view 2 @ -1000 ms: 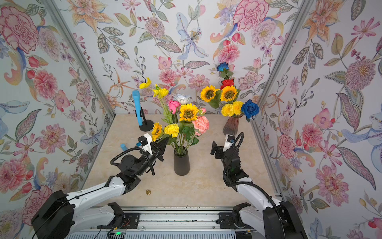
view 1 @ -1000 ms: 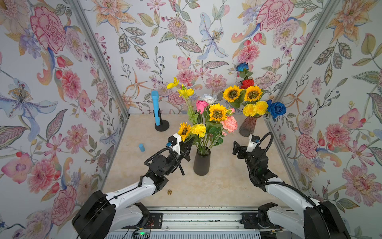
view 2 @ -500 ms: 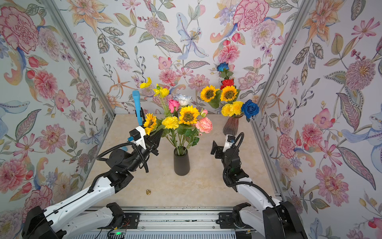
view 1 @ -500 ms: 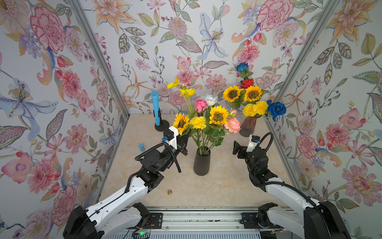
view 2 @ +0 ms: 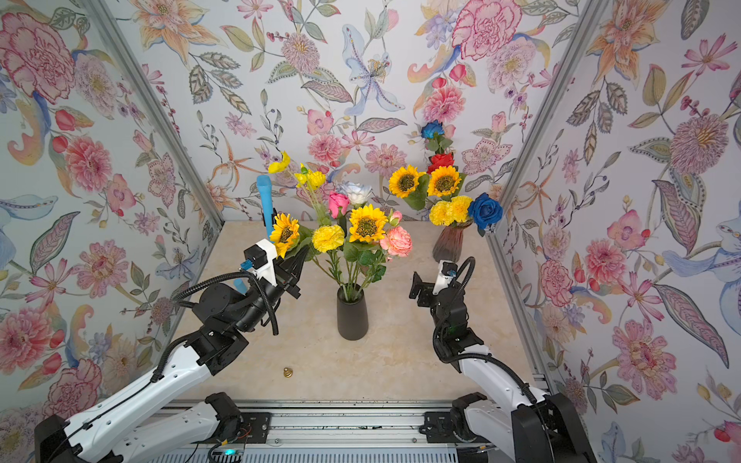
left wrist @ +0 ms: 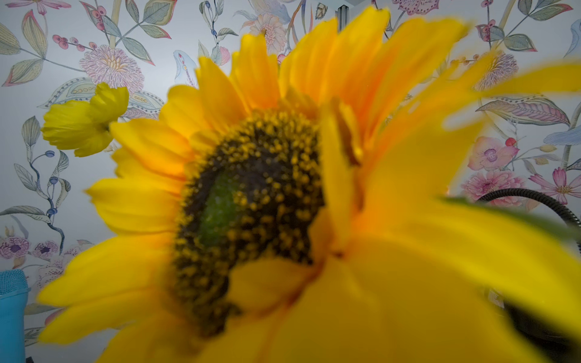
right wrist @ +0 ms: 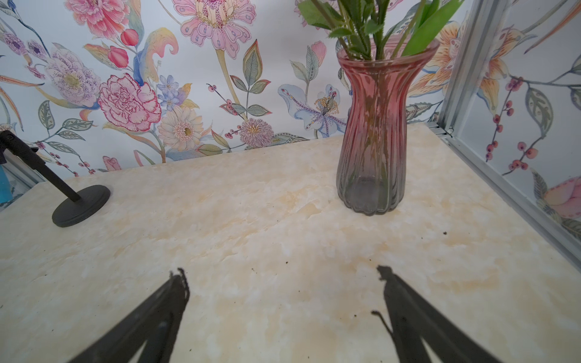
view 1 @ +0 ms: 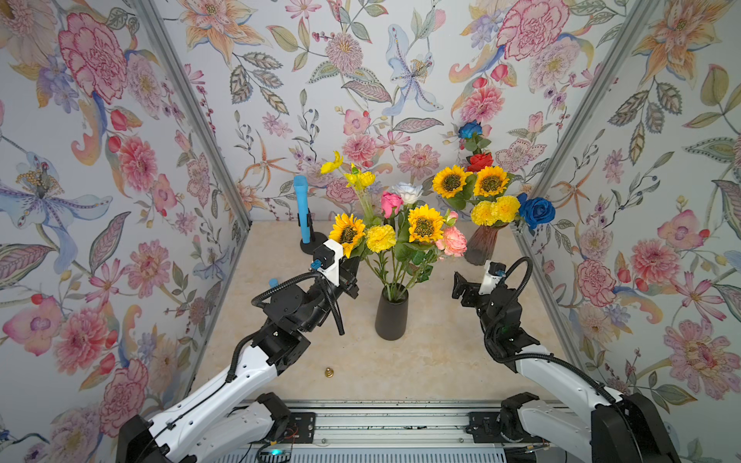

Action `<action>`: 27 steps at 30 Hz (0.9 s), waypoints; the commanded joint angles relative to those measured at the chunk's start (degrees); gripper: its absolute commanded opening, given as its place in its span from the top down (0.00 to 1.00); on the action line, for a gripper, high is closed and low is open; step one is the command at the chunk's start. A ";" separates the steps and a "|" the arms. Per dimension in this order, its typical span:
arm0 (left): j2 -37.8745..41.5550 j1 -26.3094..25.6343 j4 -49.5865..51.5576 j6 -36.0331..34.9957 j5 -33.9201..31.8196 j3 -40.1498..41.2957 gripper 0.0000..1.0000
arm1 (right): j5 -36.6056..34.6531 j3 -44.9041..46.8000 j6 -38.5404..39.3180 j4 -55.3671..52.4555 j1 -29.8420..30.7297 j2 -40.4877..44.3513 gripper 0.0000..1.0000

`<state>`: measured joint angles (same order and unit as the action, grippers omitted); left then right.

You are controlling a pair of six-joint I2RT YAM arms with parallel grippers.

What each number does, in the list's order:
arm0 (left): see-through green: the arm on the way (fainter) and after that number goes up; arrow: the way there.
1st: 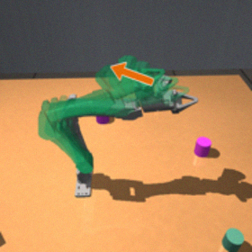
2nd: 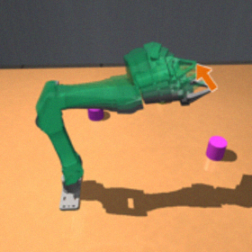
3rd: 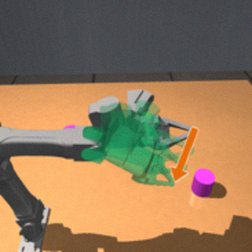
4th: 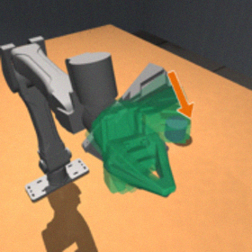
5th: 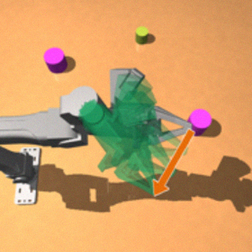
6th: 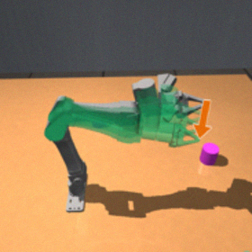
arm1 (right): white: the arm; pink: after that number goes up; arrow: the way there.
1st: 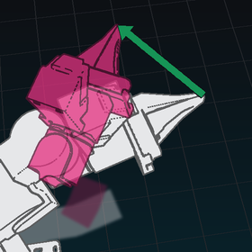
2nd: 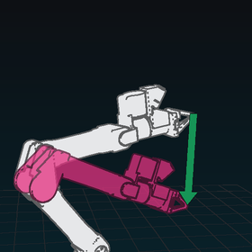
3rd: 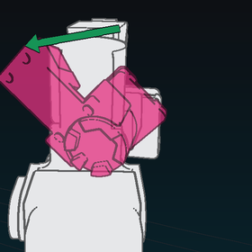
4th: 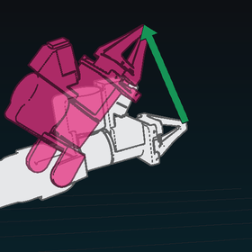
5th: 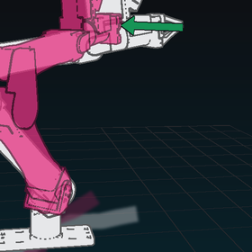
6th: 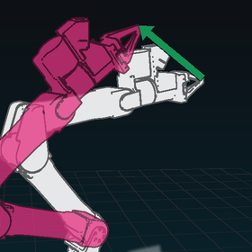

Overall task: Pick out yellow flowers from the vase
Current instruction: Pick up the flower from the vase.

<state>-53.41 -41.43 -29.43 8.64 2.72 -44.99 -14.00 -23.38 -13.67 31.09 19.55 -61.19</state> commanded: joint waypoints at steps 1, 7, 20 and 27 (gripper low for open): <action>1.72 0.10 3.22 -2.93 -2.13 -2.36 1.00 | -1.03 -0.88 0.55 0.46 0.35 0.72 0.00; 1.21 0.12 6.11 -2.55 -0.67 -3.67 1.00 | -0.59 -0.97 0.32 0.49 0.36 0.57 0.00; 1.03 0.13 13.05 -1.74 4.31 -6.77 1.00 | -0.50 -1.14 0.23 0.35 0.38 0.22 0.00; 1.91 0.12 16.54 -2.58 4.18 -8.24 1.00 | -0.33 -1.23 0.16 0.33 0.36 -0.02 0.00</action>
<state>-52.36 -41.43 -15.68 7.86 6.68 -50.94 -13.98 -23.38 -13.69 31.07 19.55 -61.17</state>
